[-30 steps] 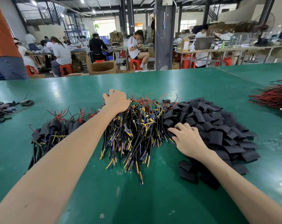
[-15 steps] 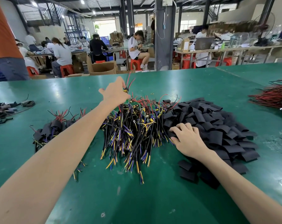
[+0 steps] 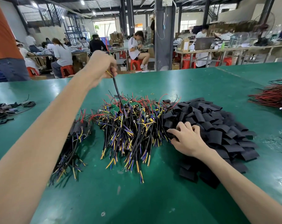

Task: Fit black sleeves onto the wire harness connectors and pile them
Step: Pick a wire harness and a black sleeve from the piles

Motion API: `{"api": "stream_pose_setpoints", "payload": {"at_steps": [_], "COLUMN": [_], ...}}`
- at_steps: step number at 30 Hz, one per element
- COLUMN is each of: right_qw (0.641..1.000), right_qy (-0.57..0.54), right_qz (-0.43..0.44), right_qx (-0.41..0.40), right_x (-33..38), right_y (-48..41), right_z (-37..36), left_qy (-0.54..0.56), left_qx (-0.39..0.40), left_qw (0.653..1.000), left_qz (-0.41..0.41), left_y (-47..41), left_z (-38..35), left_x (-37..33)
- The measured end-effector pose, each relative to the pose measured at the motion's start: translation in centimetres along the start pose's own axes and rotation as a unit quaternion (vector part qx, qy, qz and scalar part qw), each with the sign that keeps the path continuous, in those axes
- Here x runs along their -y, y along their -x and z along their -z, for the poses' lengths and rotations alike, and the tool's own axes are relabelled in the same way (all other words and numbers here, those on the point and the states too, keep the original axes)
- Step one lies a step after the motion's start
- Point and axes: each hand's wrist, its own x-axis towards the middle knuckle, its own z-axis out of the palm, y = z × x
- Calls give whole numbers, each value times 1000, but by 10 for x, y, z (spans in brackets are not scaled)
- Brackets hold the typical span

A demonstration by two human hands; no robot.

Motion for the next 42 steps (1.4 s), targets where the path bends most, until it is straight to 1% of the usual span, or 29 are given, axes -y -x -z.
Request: {"api": "stream_pose_setpoints", "payload": {"at_steps": [1, 2, 3, 5, 6, 7, 8, 10, 12, 14, 16, 18, 19, 22, 23, 26, 29, 31, 33, 35, 37, 39, 42], "right_qw": [1000, 1000, 1000, 999, 999, 999, 998, 998, 998, 997, 997, 997, 997, 997, 997, 995, 993, 995, 995, 986, 969, 956, 945], "right_qy": [0, 1, 3, 6, 8, 13, 18, 23, 27, 29, 41, 40, 29, 10, 3, -33, -49, -57, -89, -162, -230, -265, -290], "right_qz": [-4, -10, -18, -36, -43, -47, -48, -51, -57, -67, -70, -63, -59, -41, -37, -26, -24, -32, -31, -15, 18, 60, 100], "right_qx": [-6, -13, -18, -21, -22, -23, -21, -12, -8, -5, 5, 25, 37, 66, 71, 87, 101, 81, 25, -44, -93, -114, -116], "right_x": [0, 0, 1, 1, 1, 0, -1, -2, -2, -1, 0, -1, 0, 0, 1, 0, -2, -1, -2, -2, 2, 8, 17], "right_y": [-1, -1, -1, 0, 0, 0, 1, 1, 1, 0, -1, -1, -1, -1, 0, 1, 1, 2, 1, 2, 3, 6, 10], "right_z": [0, 1, 1, 1, 2, 2, 2, 3, 6, 11, 15, 18, 19, 19, 18, 17, 17, 21, 25, 32, 40, 46, 47], "left_qy": [-26, -81, -163, -317, -369, -403, -421, -437, -466, -490, -485, -460, -454, -471, -471, -483, -486, -476, -459, -449, -449, -449, -429], "left_qx": [26, 46, 49, 24, 4, -16, -33, -42, -23, 15, 47, 70, 77, 74, 71, 74, 46, 31, 11, -11, -40, -70, -104], "left_qw": [999, 995, 983, 933, 903, 877, 860, 843, 833, 832, 843, 858, 858, 830, 826, 812, 806, 812, 816, 817, 818, 820, 830], "left_qz": [-12, -31, -65, -171, -222, -260, -286, -310, -297, -259, -227, -219, -227, -290, -301, -320, -335, -338, -352, -360, -358, -348, -340], "left_y": [6, 11, 15, 25, 32, 41, 51, 72, 90, 103, 112, 117, 117, 120, 121, 126, 129, 131, 132, 133, 132, 131, 132], "left_z": [4, 8, 12, 17, 17, 16, 13, 4, -7, -17, -24, -28, -29, -29, -28, -25, -25, -25, -24, -24, -24, -24, -24], "left_x": [0, 0, 3, 10, 15, 22, 32, 57, 86, 113, 137, 153, 159, 165, 165, 163, 162, 161, 162, 163, 166, 167, 167]}}
